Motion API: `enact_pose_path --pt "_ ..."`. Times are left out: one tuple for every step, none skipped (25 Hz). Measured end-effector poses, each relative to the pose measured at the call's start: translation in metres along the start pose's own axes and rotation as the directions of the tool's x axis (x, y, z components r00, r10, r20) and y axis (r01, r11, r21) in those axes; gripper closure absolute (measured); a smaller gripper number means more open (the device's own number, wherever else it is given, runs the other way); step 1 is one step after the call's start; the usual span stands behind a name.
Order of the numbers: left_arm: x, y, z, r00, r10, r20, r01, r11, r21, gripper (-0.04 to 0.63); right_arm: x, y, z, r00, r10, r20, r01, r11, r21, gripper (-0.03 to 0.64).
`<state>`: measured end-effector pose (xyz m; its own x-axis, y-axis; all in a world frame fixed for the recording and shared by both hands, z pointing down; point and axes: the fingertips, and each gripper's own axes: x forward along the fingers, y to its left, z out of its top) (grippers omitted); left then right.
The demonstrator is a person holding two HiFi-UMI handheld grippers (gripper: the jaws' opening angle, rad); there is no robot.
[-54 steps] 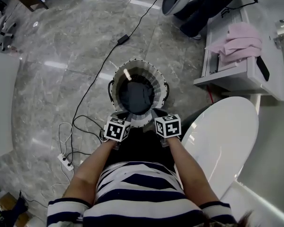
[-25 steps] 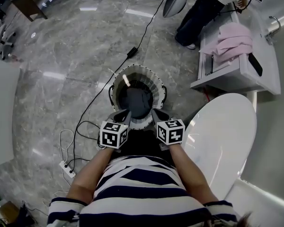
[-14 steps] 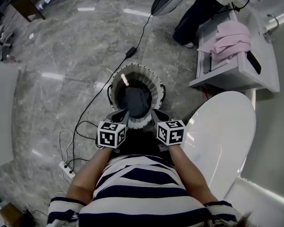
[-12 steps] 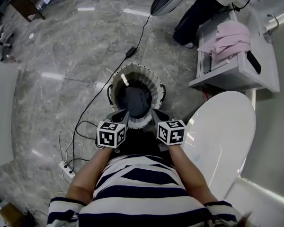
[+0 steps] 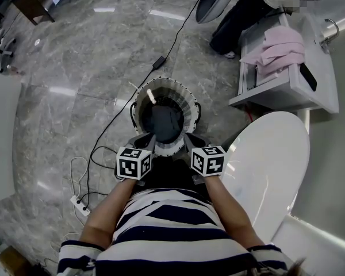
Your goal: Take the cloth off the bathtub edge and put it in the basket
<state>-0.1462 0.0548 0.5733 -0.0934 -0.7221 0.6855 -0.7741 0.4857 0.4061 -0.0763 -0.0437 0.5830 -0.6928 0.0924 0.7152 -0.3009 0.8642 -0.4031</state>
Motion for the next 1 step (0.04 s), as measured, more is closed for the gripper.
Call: enact_pose_path --pt "-0.0005 0.0006 -0.0006 1.000 0.000 -0.003 0.000 1.000 -0.001 0.561 0.0000 0.0013 0.0007 1.000 0.003 0.000 -0.003 1.000 0.004 0.591"
